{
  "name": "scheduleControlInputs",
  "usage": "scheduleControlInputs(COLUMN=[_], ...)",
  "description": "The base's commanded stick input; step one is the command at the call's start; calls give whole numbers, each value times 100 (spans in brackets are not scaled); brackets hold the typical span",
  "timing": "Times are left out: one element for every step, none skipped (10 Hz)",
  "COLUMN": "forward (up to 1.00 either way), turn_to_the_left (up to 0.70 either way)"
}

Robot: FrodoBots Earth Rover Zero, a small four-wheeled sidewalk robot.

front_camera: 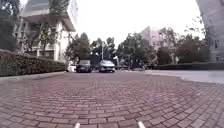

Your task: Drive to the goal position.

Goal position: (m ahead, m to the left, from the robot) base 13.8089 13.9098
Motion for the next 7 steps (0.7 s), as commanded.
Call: scheduleControlInputs(forward=[70,70,70,70,70,70,70], turn_to_the_left=[-14,-14,-14,-2,0,0,0])
